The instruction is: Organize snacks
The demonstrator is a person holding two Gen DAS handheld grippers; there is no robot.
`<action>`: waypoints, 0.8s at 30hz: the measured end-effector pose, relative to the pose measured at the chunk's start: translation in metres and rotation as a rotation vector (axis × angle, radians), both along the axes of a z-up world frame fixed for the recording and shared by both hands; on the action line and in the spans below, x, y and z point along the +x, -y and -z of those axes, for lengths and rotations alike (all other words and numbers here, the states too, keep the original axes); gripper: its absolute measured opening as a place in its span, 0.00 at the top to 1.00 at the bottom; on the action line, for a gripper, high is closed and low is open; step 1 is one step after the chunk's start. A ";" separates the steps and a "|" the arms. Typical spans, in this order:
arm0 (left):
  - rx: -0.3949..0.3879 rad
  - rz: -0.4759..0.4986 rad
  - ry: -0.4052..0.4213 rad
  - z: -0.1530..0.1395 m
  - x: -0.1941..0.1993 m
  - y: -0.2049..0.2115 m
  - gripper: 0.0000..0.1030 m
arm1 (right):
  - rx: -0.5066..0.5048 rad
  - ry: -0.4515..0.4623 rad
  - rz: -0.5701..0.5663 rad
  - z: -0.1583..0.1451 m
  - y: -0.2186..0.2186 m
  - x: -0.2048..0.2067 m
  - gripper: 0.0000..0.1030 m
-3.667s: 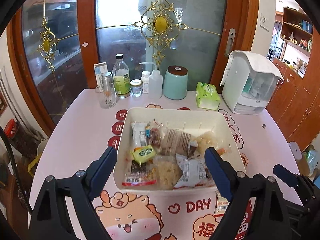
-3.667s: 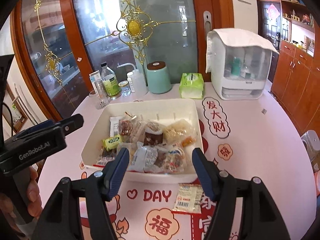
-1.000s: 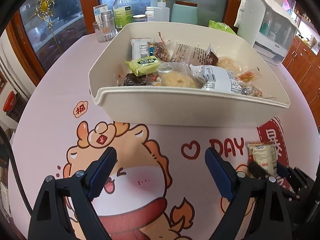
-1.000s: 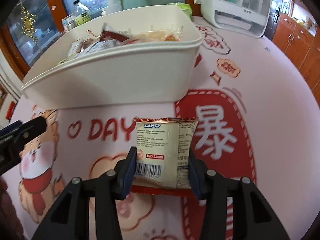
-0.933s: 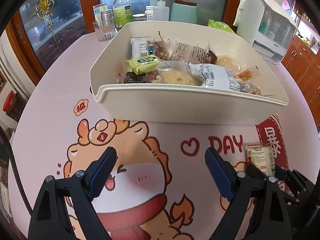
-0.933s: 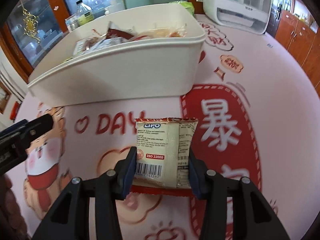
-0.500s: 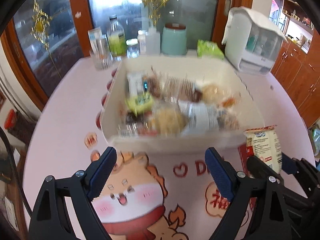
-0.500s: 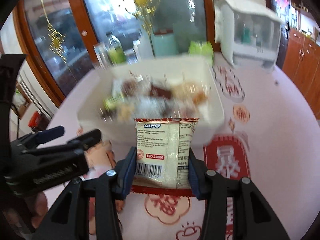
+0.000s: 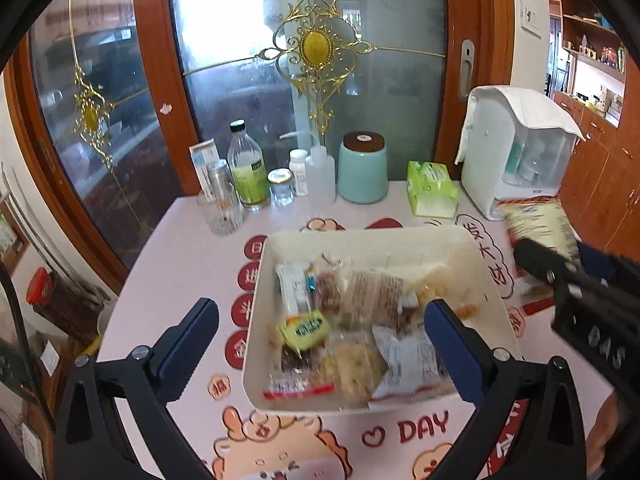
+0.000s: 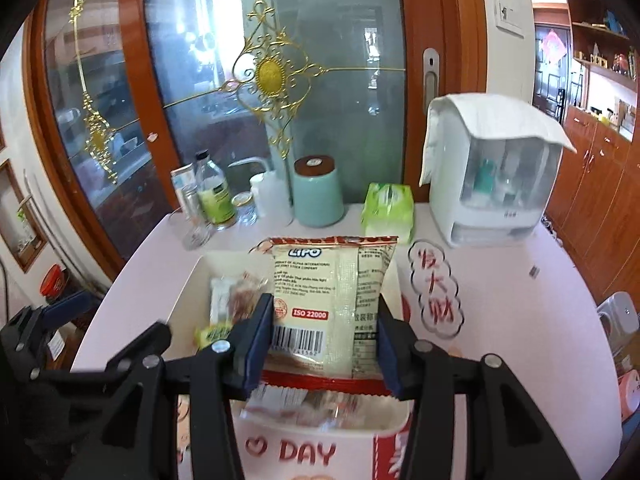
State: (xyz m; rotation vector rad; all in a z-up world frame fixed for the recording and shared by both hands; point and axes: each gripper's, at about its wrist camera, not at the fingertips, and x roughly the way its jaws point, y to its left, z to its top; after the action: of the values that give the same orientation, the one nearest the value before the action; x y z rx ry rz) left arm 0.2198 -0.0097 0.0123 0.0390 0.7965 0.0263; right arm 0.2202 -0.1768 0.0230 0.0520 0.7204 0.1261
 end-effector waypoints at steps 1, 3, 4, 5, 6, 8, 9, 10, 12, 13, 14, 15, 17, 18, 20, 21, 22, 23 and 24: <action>0.003 -0.002 -0.002 0.000 0.003 0.000 0.01 | -0.002 -0.009 -0.001 -0.001 0.000 0.011 0.49; 0.002 -0.008 -0.012 0.001 0.009 -0.002 0.01 | 0.001 -0.022 -0.002 0.000 0.000 0.021 0.41; -0.004 -0.012 -0.020 0.002 0.013 -0.003 0.01 | 0.004 -0.030 0.001 -0.001 0.000 0.028 0.38; -0.010 -0.016 -0.025 0.003 0.015 -0.005 0.01 | 0.004 -0.032 0.005 -0.001 0.000 0.031 0.37; -0.013 -0.018 -0.028 0.005 0.016 -0.006 0.01 | 0.003 -0.035 0.007 -0.001 -0.001 0.033 0.36; -0.017 -0.022 -0.034 0.007 0.018 -0.008 0.01 | 0.007 -0.040 0.007 0.000 -0.002 0.034 0.36; -0.016 -0.022 -0.035 0.008 0.018 -0.009 0.01 | 0.010 -0.039 0.007 0.001 -0.002 0.032 0.36; -0.013 -0.022 -0.036 0.008 0.018 -0.009 0.01 | 0.009 -0.040 0.007 0.002 -0.002 0.031 0.36; -0.009 -0.020 -0.038 0.010 0.016 -0.009 0.01 | 0.005 -0.047 0.009 0.005 -0.003 0.028 0.36; -0.010 -0.019 -0.039 0.010 0.016 -0.009 0.01 | 0.005 -0.050 0.010 0.007 -0.002 0.026 0.36; -0.012 -0.019 -0.039 0.009 0.014 -0.009 0.01 | 0.005 -0.057 0.012 0.009 -0.002 0.023 0.36; -0.015 -0.019 -0.041 0.010 0.012 -0.009 0.01 | 0.005 -0.062 0.014 0.011 -0.001 0.021 0.36; -0.019 -0.019 -0.042 0.009 0.009 -0.009 0.01 | 0.008 -0.068 0.015 0.012 0.000 0.016 0.36; -0.022 -0.017 -0.043 0.009 0.005 -0.009 0.01 | 0.008 -0.070 0.016 0.013 0.001 0.013 0.36; -0.023 -0.012 -0.040 0.009 -0.002 -0.009 0.01 | 0.003 -0.072 0.014 0.015 0.002 0.005 0.36; -0.023 -0.011 -0.040 0.008 -0.004 -0.008 0.01 | 0.002 -0.074 0.013 0.016 0.003 -0.001 0.36; -0.023 -0.010 -0.039 0.008 -0.010 -0.008 0.01 | 0.003 -0.075 0.013 0.016 0.003 -0.005 0.36; -0.023 -0.010 -0.040 0.009 -0.016 -0.007 0.01 | 0.005 -0.078 0.010 0.018 0.004 -0.011 0.36; -0.026 -0.010 -0.042 0.009 -0.021 -0.007 0.01 | 0.008 -0.080 0.007 0.019 0.004 -0.017 0.36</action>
State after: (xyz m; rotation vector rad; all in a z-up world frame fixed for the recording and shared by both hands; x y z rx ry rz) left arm 0.1984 -0.0027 0.0030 0.0115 0.8389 0.0248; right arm 0.2032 -0.1810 0.0043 0.0675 0.7996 0.1203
